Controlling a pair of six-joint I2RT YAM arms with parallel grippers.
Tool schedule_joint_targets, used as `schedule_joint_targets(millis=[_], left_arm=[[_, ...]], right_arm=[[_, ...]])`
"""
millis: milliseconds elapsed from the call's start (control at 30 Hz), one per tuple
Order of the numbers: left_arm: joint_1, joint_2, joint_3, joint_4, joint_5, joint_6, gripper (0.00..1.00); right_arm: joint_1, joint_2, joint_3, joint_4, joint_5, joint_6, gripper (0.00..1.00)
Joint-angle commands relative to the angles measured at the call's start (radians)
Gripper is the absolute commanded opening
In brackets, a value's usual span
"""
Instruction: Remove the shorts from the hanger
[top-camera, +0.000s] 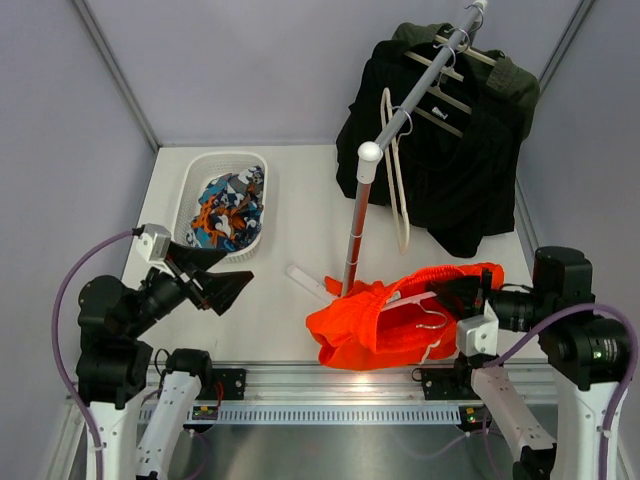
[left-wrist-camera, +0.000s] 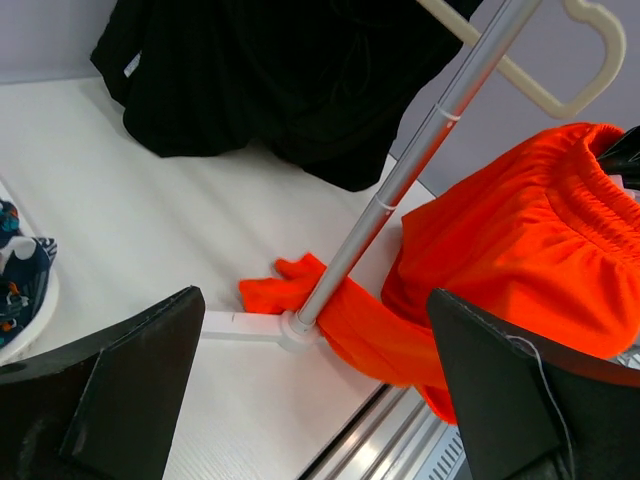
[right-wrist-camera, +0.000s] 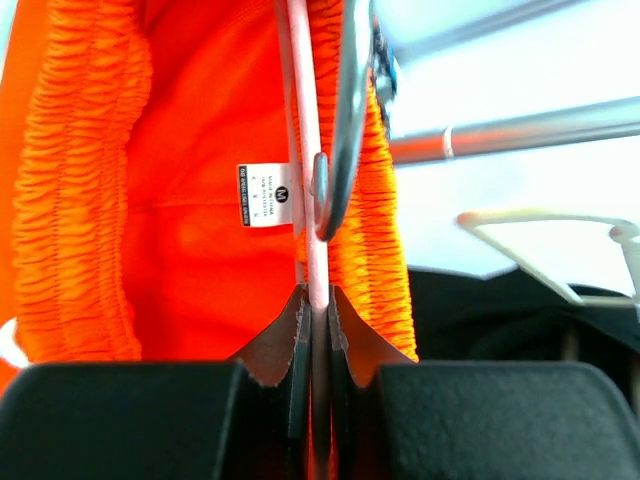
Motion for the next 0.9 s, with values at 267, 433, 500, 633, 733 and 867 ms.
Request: schedule_joint_targets(millis=[267, 433, 500, 633, 733, 867], left_arm=[[-0.003, 0.041, 0.237, 0.020, -0.170, 0.015, 0.99], [-0.004, 0.029, 0.263, 0.048, -0.249, -0.010, 0.99], [-0.001, 0.024, 0.264, 0.054, -0.262, -0.017, 0.99], [-0.001, 0.018, 0.269, 0.048, -0.276, -0.022, 0.99], [-0.001, 0.015, 0.274, 0.039, -0.276, -0.026, 0.99], [-0.001, 0.004, 0.296, 0.016, -0.288, -0.020, 0.99]], right_arm=[[0.015, 0.252, 0.279, -0.013, -0.439, 0.653, 0.00], [0.096, 0.143, 0.067, 1.023, -0.404, 1.627, 0.00], [0.104, 0.157, 0.061, 1.236, -0.386, 1.916, 0.00], [0.160, 0.247, 0.177, 1.315, -0.314, 2.019, 0.00], [0.220, 0.309, 0.259, 1.283, -0.266, 2.035, 0.00], [0.363, 0.419, 0.423, 1.036, -0.089, 1.894, 0.00]])
